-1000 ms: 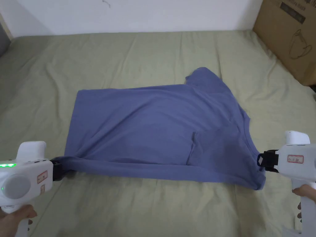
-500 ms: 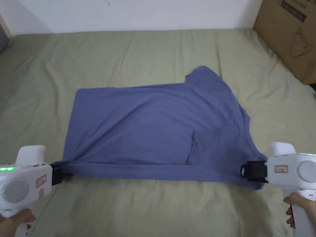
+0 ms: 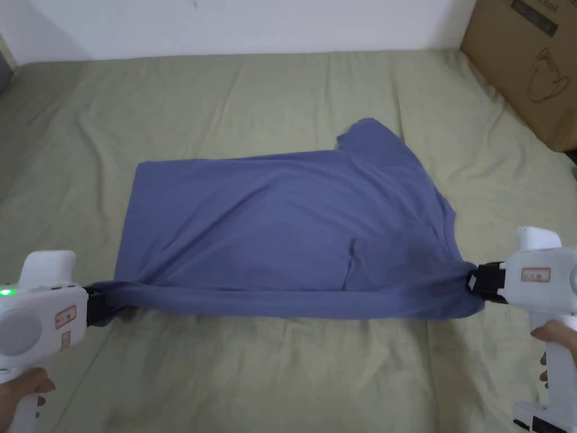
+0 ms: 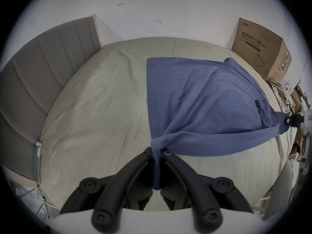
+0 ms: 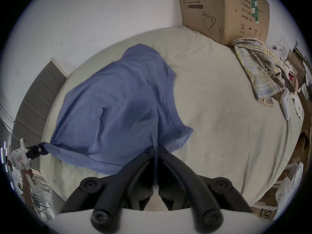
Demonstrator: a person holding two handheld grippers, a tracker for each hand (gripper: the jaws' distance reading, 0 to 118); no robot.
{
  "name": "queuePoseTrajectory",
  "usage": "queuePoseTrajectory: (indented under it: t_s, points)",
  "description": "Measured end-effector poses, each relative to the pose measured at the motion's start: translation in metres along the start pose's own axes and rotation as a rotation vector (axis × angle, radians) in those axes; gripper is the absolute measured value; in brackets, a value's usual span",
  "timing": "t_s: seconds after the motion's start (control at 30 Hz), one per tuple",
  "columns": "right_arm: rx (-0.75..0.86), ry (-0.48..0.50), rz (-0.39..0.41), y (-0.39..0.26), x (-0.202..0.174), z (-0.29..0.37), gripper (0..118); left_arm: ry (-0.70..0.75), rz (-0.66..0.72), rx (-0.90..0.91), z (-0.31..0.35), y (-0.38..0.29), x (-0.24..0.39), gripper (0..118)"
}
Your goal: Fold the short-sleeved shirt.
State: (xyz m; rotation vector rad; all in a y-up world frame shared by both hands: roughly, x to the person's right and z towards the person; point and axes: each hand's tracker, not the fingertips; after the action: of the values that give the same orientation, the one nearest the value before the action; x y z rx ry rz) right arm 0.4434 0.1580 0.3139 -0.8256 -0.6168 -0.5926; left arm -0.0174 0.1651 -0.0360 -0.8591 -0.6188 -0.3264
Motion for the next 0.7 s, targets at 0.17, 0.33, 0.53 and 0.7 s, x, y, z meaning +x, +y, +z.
queuePoseTrajectory:
  t_s: [0.17, 0.33, 0.53, 0.7]
  points:
    - [0.031, 0.007, -0.011, 0.049, -0.005, -0.004, 4, 0.013, -0.054, 0.010, -0.002, 0.042, -0.002, 5]
    - [-0.028, -0.042, -0.006, 0.092, -0.009, -0.049, 4, 0.037, -0.105, -0.031, -0.042, 0.090, -0.001, 5]
    - [-0.086, -0.072, -0.029, 0.102, -0.011, -0.096, 4, 0.069, -0.156, -0.111, -0.097, 0.102, 0.009, 37]
    - [-0.089, -0.087, 0.062, 0.096, -0.017, -0.092, 73, 0.041, -0.134, -0.130, -0.096, 0.089, 0.004, 98]
